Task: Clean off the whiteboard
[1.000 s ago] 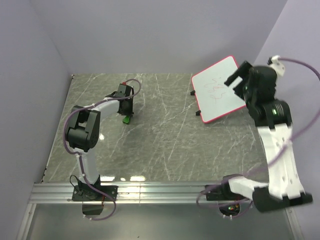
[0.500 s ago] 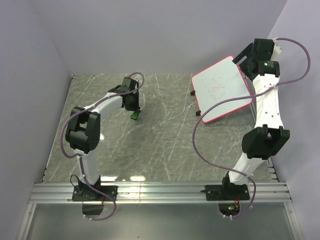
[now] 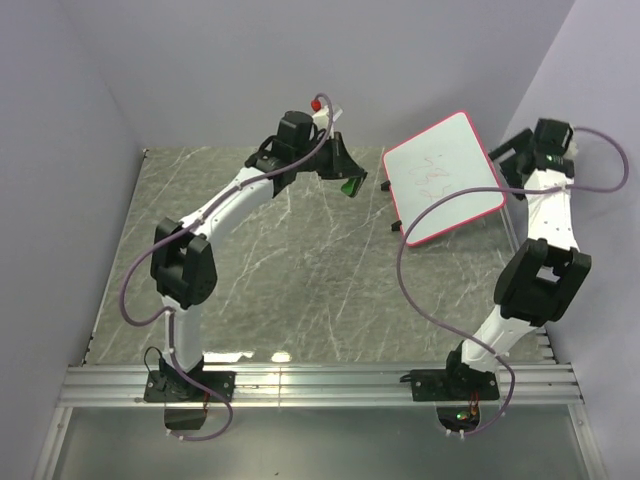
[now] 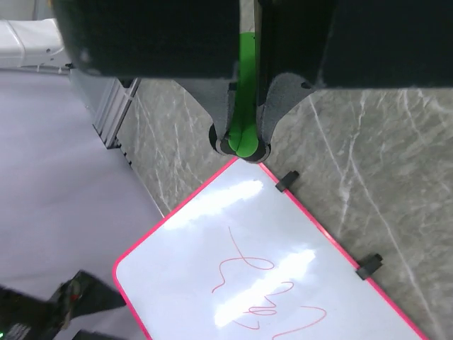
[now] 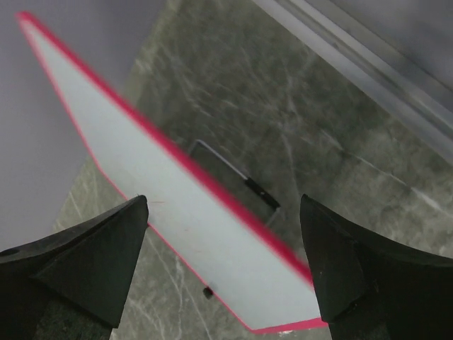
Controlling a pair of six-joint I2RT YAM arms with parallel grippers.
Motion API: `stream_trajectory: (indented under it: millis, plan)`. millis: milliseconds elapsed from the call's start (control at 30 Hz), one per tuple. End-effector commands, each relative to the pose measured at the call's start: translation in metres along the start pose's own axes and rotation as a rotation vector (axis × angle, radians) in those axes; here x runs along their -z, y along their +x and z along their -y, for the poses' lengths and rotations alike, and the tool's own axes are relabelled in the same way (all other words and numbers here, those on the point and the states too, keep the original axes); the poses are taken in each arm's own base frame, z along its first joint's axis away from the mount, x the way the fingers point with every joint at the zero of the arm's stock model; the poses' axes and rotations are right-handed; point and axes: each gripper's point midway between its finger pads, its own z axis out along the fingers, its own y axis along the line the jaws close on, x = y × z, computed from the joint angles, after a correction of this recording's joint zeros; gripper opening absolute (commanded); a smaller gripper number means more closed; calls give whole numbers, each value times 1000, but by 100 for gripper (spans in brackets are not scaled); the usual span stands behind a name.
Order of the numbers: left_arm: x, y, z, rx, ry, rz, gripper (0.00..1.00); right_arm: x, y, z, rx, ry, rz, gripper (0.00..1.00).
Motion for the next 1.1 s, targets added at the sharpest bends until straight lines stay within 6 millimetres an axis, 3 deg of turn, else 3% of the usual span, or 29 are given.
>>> stream_trajectory:
  millis: [0,67,167,267,300,367,433,600,667,700,767,800,833,900,933,1000,1033,1067]
  plan:
    - [-19,4,2,67,82,-9,0,19,-32,-20,-96,-203,94,94]
    - [-31,12,3,79,86,-34,0,17,-34,-19,-64,-208,84,94]
    - [-37,7,21,58,120,-17,0,3,-27,-15,-18,-206,41,94]
    - [-51,13,25,72,136,-31,0,2,-21,-15,-4,-229,29,93]
    - [-53,6,31,65,150,-16,0,1,-19,-14,-5,-232,25,93]
    - [-66,14,30,87,156,-34,0,-2,-11,-11,-6,-244,2,93]
    - [-70,4,38,86,185,-13,0,-5,-6,-9,-9,-246,-14,92]
    - [-92,1,34,141,205,9,0,-13,14,-13,-13,-315,-81,87]
    - [-102,4,32,155,210,13,0,-13,20,-18,-18,-350,-97,80]
    - [-106,7,29,162,205,9,0,-11,22,-19,-20,-366,-107,69]
    - [-117,15,27,163,187,15,0,-9,27,-19,-29,-371,-123,58]
    - [-120,15,28,158,181,22,0,-7,28,-20,-29,-376,-130,47]
    - [-128,23,26,157,170,18,0,-4,31,-20,-30,-383,-138,42]
    - [-137,17,25,145,131,56,0,2,36,-18,-31,-386,-148,30]
    - [-147,23,20,148,114,58,0,4,39,-18,-33,-387,-153,29]
    - [-152,8,26,134,120,127,0,10,44,-15,-30,-381,-160,24]
    - [-160,12,22,133,114,136,0,12,45,-15,-22,-382,-161,23]
    - [-163,8,35,110,139,158,0,15,49,-14,-17,-376,-169,22]
